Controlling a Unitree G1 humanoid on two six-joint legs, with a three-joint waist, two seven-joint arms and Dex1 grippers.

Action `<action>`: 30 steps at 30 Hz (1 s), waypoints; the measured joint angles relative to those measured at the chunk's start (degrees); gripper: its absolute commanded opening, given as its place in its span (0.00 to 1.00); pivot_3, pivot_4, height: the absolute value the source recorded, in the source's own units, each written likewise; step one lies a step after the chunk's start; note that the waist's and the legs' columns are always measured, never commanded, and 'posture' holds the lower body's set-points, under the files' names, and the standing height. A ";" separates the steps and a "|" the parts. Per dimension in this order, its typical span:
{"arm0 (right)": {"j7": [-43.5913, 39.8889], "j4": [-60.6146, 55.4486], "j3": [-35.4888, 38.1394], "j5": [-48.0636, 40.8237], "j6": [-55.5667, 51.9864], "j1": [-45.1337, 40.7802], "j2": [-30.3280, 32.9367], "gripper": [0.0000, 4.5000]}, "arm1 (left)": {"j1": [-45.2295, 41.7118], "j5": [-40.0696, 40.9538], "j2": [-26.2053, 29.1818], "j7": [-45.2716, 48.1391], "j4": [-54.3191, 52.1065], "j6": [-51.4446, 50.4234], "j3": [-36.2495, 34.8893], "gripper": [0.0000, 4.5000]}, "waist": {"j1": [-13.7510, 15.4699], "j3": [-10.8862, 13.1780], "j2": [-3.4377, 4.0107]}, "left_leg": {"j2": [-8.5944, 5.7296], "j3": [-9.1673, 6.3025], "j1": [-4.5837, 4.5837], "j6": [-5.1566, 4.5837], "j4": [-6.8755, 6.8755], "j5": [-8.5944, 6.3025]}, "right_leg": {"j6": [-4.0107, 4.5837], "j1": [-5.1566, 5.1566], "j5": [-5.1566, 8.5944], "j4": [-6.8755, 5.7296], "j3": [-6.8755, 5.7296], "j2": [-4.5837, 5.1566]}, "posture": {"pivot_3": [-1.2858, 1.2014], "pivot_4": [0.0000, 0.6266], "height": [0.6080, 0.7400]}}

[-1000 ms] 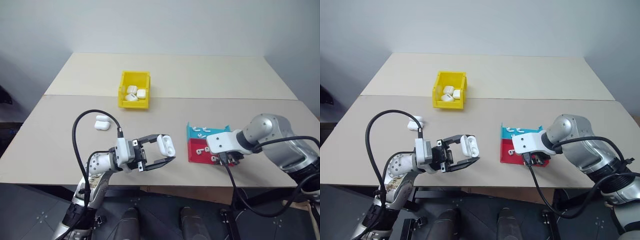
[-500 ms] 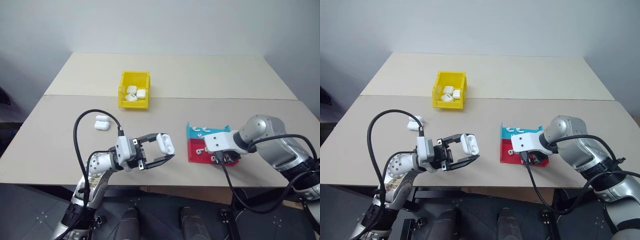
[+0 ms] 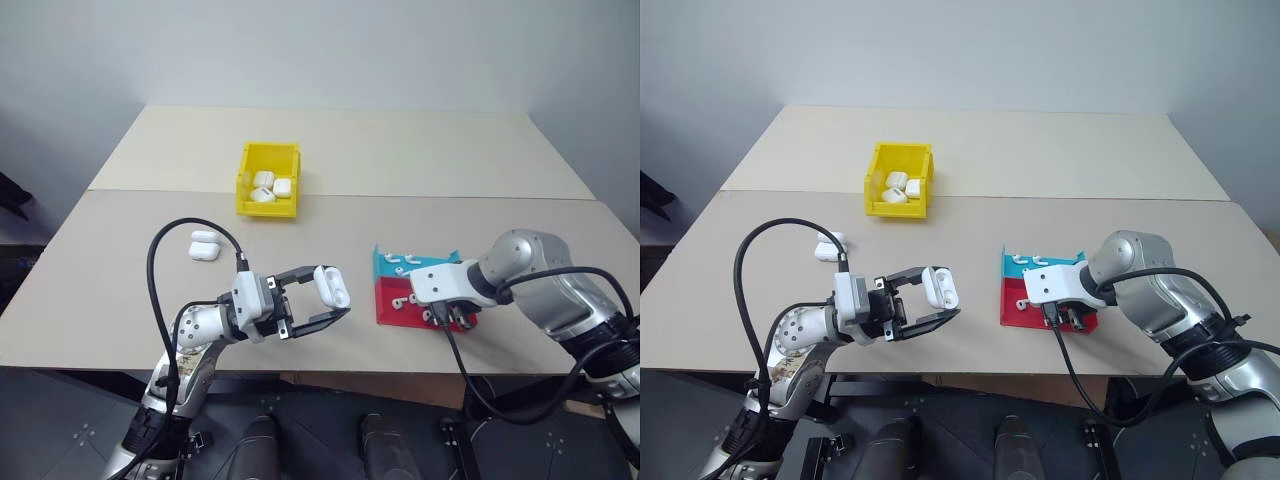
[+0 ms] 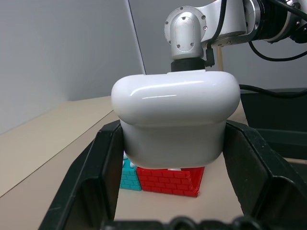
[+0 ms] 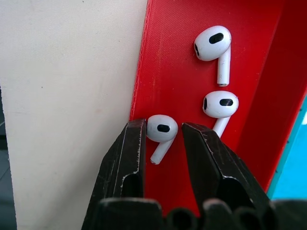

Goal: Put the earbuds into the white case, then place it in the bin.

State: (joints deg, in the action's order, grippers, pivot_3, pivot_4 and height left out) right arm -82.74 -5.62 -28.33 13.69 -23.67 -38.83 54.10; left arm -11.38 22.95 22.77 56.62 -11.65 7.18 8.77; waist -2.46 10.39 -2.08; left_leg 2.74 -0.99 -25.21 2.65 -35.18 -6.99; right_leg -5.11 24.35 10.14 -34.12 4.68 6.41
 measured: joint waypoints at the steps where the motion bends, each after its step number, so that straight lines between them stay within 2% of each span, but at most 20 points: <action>1: 0.16 0.00 0.00 0.17 0.04 0.00 0.00 0.34 | 0.00 -0.18 0.03 -0.08 0.00 -0.01 0.00 0.62 | 0.00 0.00 0.00 | 0.00 0.00 0.00 0.00 0.00 0.00 | 0.00 0.00 0.00 0.00 0.00 0.00 | 0.52 0.24 1.00; 2: 0.29 0.02 0.00 0.31 0.09 0.00 0.00 0.34 | 0.00 -0.27 0.04 -0.15 0.00 -0.01 0.00 0.62 | 0.00 0.00 0.00 | 0.00 0.00 0.00 0.00 0.01 0.00 | 0.00 0.01 0.00 0.00 0.00 0.00 | 0.52 0.24 1.00; 6: 0.43 0.19 0.00 0.76 0.45 0.01 0.00 0.16 | 0.05 -0.49 0.05 -0.40 0.00 -0.01 0.00 0.62 | -0.01 0.00 0.00 | 0.00 0.00 0.00 0.00 0.02 0.00 | 0.00 0.01 0.00 0.01 0.00 0.00 | 0.52 0.24 1.00; 15: 0.55 -1.22 0.59 0.08 -0.13 0.64 0.07 0.15 | 0.02 -0.35 0.02 -0.87 -0.64 -1.26 0.01 0.62 | 0.01 0.00 0.00 | 0.00 0.00 0.00 0.00 0.05 0.00 | 0.00 0.03 0.00 0.01 0.00 0.00 | 0.52 0.24 1.00; 18: 0.21 -4.56 4.32 -3.51 -2.11 1.62 0.85 0.15 | -0.50 0.51 -0.39 -0.94 -1.80 -2.47 0.03 0.62 | 0.10 0.01 -0.01 | 0.00 0.00 -0.04 0.00 0.09 0.00 | 0.00 0.05 0.00 0.02 0.00 0.00 | 0.52 0.24 1.00; 24: 0.50 -12.41 29.23 -24.21 -8.61 1.80 0.33 0.15 | -4.67 6.06 -0.78 -3.06 -9.22 -9.61 -0.20 0.62 | 0.39 0.04 -0.04 | 0.01 -0.10 -0.05 0.00 0.10 0.00 | -0.02 -0.05 0.02 0.07 -0.11 -0.01 | 0.52 0.24 1.00; 26: 2.25 -13.71 37.80 -32.33 -9.72 1.80 -2.91 0.15 | -4.89 8.85 -0.30 -3.08 -11.48 -11.81 -0.74 0.62 | 0.12 0.02 -0.08 | 0.03 -0.13 -0.04 0.00 0.10 0.00 | -0.02 -0.07 0.02 0.08 -0.14 -0.03 | 0.52 0.24 1.00; 30: 7.44 -15.45 44.66 -43.77 -11.76 1.77 -8.68 0.15 | -5.90 11.70 1.26 -1.81 -12.64 -14.67 -1.17 0.62 | -0.07 0.02 -0.08 | 0.03 -0.24 -0.03 0.00 0.10 0.00 | -0.01 -0.06 0.01 0.05 -0.17 -0.07 | 0.52 0.24 1.00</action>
State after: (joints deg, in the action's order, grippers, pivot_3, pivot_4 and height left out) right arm -75.30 -21.06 16.33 -30.08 -35.43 -37.06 45.42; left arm -17.28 34.65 24.03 54.81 -24.29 -7.49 7.60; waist -2.54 10.41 -2.16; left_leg 2.77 -1.23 -25.24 2.65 -35.08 -6.99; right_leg -5.12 24.29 10.15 -34.07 4.51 6.34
